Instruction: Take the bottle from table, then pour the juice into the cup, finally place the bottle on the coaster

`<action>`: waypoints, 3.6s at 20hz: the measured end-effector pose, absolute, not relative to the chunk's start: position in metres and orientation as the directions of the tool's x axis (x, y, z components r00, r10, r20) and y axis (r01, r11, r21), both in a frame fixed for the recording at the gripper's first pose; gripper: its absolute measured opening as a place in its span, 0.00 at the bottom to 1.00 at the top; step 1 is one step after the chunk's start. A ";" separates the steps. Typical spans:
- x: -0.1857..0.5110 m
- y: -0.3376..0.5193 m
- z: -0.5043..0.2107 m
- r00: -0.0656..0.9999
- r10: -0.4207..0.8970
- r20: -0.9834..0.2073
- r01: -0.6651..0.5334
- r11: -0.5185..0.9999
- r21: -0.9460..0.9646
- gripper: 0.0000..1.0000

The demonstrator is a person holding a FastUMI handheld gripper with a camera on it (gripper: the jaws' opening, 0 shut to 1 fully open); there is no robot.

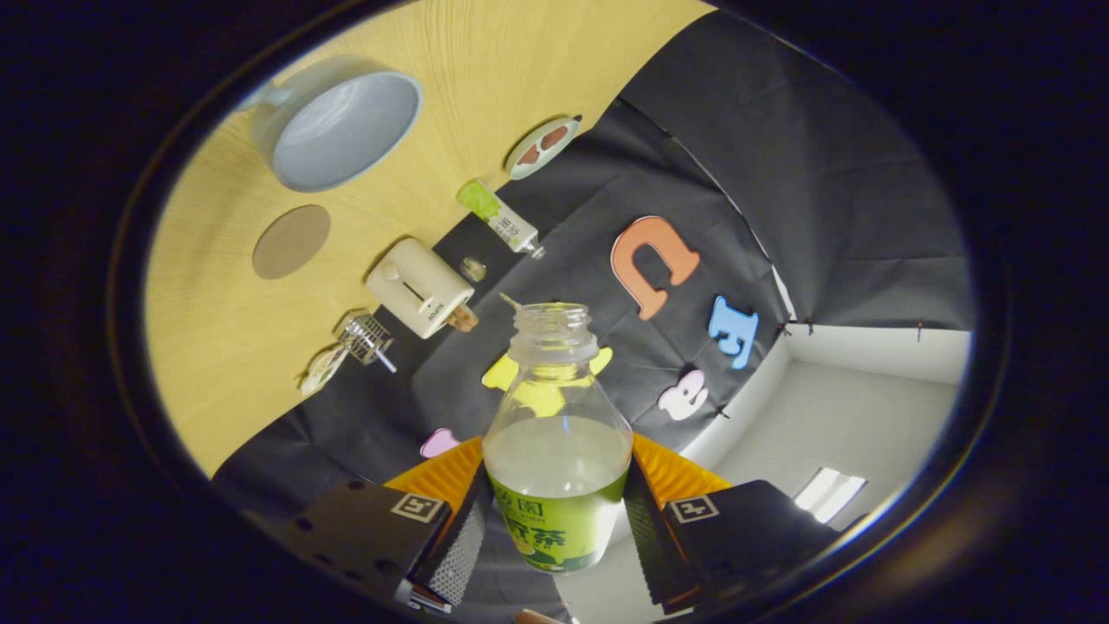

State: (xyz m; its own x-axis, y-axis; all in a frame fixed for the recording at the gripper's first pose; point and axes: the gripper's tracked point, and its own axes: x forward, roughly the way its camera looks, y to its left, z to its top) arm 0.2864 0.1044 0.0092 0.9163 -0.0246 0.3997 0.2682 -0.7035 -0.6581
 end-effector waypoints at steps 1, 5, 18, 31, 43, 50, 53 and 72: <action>0.285 0.105 0.008 0.918 -0.023 0.397 0.266 -0.706 -0.656 0.80; 0.283 0.108 0.003 0.920 -0.017 0.392 0.261 -0.719 -0.644 0.80; 0.294 0.062 -0.050 0.955 -0.163 0.249 0.143 -0.483 -0.864 0.80; 0.289 0.021 -0.113 0.968 -0.216 -0.127 -0.017 0.451 -0.892 0.80; 0.278 0.023 -0.023 0.988 -0.045 -0.145 -0.014 0.924 -0.383 0.80; 0.282 0.015 0.039 0.997 -0.062 -0.055 0.056 0.993 -0.102 0.80; 0.283 0.022 0.055 0.999 -0.046 -0.023 0.044 0.995 -0.094 0.80; 0.380 0.051 -0.091 0.987 -0.014 -0.159 0.018 1.000 0.023 0.81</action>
